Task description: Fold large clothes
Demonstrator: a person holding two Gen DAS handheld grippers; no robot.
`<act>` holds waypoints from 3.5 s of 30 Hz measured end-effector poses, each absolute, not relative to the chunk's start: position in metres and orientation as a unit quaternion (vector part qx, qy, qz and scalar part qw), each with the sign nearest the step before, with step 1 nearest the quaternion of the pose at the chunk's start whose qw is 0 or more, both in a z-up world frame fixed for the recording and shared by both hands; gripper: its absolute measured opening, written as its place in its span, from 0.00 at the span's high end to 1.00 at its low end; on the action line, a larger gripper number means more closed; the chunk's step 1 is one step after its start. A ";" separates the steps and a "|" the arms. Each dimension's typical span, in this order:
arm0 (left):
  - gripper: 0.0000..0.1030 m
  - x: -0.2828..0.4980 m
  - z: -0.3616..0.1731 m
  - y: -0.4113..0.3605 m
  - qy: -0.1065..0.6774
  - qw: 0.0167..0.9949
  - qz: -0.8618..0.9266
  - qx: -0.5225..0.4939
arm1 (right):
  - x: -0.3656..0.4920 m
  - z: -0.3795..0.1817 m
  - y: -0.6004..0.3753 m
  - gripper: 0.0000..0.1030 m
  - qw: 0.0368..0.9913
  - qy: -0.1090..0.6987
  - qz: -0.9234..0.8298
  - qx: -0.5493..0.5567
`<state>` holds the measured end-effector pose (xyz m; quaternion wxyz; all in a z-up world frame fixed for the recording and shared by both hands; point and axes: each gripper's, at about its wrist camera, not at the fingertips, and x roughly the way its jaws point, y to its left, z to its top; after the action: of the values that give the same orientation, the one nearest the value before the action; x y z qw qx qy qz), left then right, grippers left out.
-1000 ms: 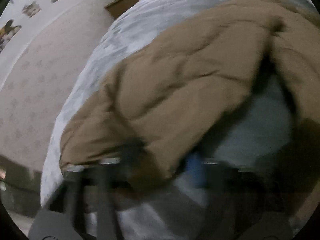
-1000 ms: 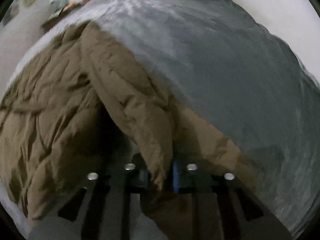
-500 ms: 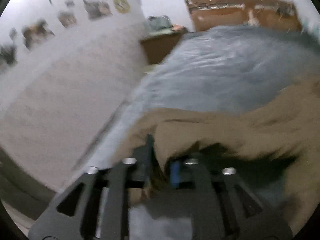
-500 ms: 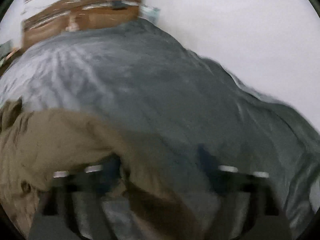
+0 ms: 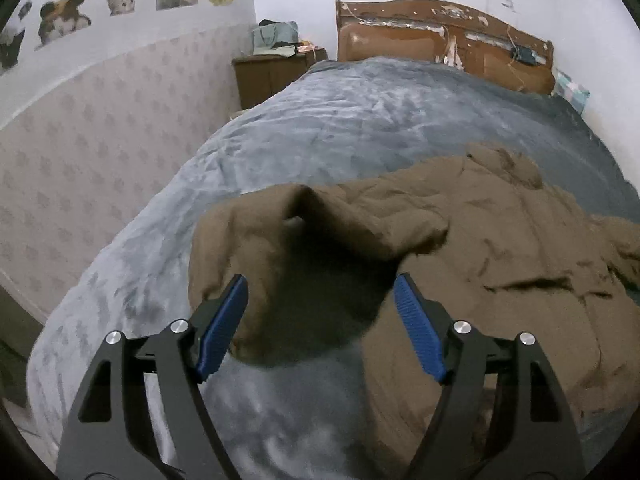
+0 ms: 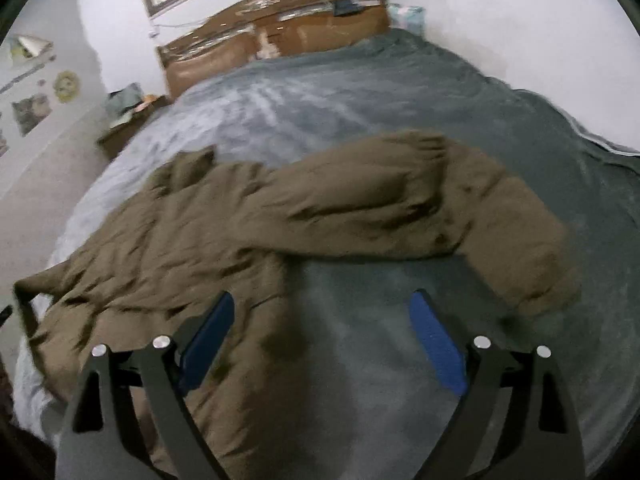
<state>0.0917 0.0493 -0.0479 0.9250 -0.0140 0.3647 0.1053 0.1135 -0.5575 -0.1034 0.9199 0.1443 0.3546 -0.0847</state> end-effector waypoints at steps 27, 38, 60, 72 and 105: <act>0.27 0.027 -0.031 0.028 0.360 0.930 0.067 -0.031 | 0.074 -0.119 -0.521 0.11 0.922 0.350 -0.063 0.153; 0.27 0.031 -0.045 0.037 0.382 0.920 0.052 -0.067 | 0.076 -0.123 -0.520 0.11 0.919 0.359 -0.063 0.152; 0.07 0.039 -0.108 -0.011 0.505 0.862 0.012 0.048 | 0.095 -0.173 -0.470 0.11 0.831 0.528 -0.024 0.175; 0.82 0.059 -0.123 -0.023 0.574 0.812 -0.103 0.023 | 0.091 -0.187 -0.453 0.80 0.794 0.578 0.017 0.186; 0.06 0.141 -0.004 0.065 0.370 0.921 0.122 0.023 | 0.076 -0.156 -0.704 0.20 0.859 0.406 -0.249 0.186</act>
<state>0.1408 0.0647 -0.0039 0.9207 0.0228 0.3700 0.1217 0.0763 -0.7040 -0.1559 0.8594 0.1862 0.4057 -0.2493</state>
